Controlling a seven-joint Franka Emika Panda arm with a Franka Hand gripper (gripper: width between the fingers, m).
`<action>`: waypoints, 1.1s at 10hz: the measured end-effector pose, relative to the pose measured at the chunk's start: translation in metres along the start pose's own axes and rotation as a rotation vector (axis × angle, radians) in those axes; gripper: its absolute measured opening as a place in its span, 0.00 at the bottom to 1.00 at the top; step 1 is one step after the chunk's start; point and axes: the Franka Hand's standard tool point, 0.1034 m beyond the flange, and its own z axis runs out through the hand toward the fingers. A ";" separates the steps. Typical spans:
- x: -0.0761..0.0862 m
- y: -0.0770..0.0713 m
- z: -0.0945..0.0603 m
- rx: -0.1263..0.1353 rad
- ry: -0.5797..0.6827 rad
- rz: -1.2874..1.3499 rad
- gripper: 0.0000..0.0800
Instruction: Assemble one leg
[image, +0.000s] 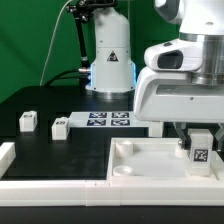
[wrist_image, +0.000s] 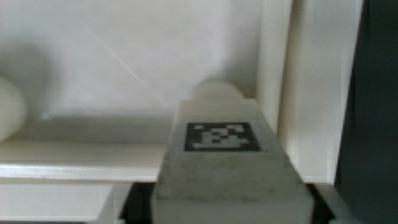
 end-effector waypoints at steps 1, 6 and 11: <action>0.000 0.001 0.000 0.003 -0.001 0.130 0.36; -0.001 -0.002 0.001 0.010 -0.010 0.716 0.37; -0.002 -0.005 0.001 0.022 -0.022 0.982 0.64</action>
Offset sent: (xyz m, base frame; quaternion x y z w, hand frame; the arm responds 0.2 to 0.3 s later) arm -0.0007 0.0013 -0.0059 -0.0258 -0.0172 0.3112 0.9498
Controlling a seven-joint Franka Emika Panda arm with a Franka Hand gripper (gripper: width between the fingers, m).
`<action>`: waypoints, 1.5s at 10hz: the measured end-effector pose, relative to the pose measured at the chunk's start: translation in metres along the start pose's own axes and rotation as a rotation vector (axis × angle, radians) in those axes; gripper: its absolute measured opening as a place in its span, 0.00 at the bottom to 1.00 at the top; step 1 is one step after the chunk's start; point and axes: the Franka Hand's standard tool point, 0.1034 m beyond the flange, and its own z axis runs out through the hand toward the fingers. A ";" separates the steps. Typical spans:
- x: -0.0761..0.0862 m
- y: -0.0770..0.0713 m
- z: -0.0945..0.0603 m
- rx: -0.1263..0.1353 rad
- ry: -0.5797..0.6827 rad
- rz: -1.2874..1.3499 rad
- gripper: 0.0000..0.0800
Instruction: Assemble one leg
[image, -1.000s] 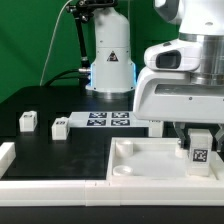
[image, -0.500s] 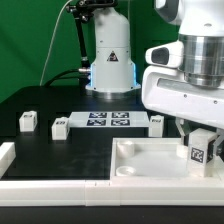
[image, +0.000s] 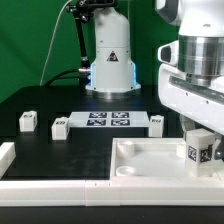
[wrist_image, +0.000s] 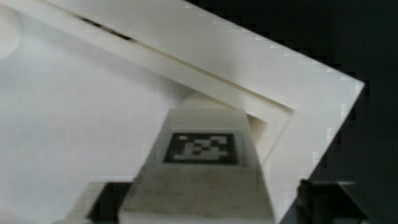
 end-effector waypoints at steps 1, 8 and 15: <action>0.000 0.000 0.000 0.000 0.000 -0.006 0.64; -0.014 -0.001 0.002 -0.004 0.001 -0.596 0.81; -0.005 0.001 0.001 -0.021 0.012 -1.213 0.81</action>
Offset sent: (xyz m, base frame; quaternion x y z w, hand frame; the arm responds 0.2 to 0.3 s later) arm -0.0075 0.0090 0.0029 -0.0075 -0.0122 -0.2217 0.9750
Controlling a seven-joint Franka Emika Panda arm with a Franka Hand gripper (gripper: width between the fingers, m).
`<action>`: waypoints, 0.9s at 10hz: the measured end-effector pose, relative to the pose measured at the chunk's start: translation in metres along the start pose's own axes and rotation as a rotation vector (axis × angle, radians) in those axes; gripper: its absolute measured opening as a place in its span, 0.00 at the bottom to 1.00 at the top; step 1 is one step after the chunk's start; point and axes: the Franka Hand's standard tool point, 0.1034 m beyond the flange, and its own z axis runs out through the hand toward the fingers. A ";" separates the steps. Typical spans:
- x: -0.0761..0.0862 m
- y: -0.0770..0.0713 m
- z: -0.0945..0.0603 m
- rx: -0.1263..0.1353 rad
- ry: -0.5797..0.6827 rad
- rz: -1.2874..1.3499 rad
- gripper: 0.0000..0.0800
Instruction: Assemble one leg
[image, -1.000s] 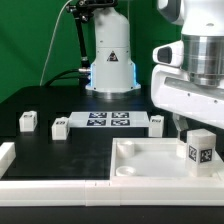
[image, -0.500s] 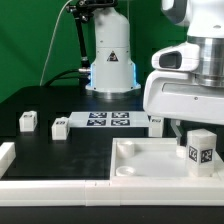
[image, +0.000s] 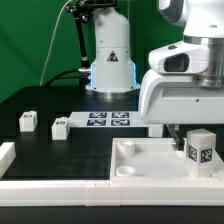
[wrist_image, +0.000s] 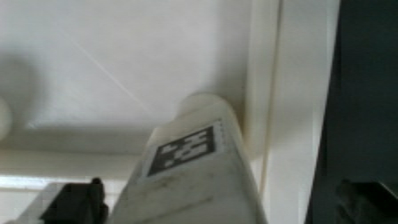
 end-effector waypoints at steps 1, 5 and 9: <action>0.000 0.001 0.000 -0.005 0.000 -0.060 0.81; 0.000 0.003 0.000 -0.008 0.000 -0.151 0.51; 0.000 0.002 0.000 -0.005 0.000 -0.050 0.36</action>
Offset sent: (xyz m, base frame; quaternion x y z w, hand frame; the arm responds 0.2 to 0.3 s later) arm 0.0000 0.0000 0.0000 0.0000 0.0000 0.0000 1.0000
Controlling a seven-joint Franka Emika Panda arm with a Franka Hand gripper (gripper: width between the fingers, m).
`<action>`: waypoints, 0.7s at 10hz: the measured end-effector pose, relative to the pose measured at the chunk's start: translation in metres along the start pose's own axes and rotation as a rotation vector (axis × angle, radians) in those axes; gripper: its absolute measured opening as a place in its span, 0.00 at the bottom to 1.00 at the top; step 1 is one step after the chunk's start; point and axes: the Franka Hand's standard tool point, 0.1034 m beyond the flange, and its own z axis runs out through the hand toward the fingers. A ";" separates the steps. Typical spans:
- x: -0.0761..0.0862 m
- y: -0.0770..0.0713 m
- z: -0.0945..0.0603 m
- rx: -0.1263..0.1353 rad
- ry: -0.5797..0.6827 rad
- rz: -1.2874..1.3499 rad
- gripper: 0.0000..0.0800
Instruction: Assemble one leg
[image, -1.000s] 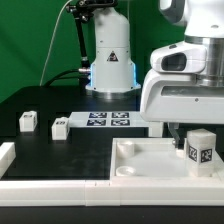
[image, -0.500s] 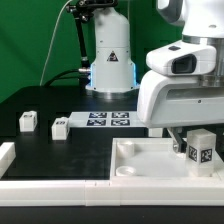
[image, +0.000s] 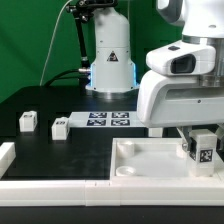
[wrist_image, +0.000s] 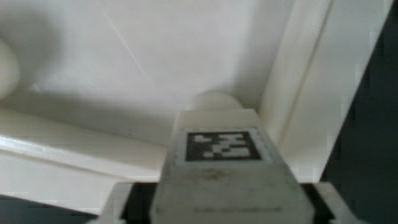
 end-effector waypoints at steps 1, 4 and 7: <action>0.000 0.000 0.000 0.000 -0.001 0.130 0.36; 0.000 0.000 0.000 0.004 0.000 0.568 0.36; 0.000 0.001 0.000 0.015 -0.001 0.880 0.36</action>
Offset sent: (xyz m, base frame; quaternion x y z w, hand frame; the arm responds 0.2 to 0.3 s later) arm -0.0046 -0.0097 -0.0041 -0.0317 0.0021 0.3380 0.9406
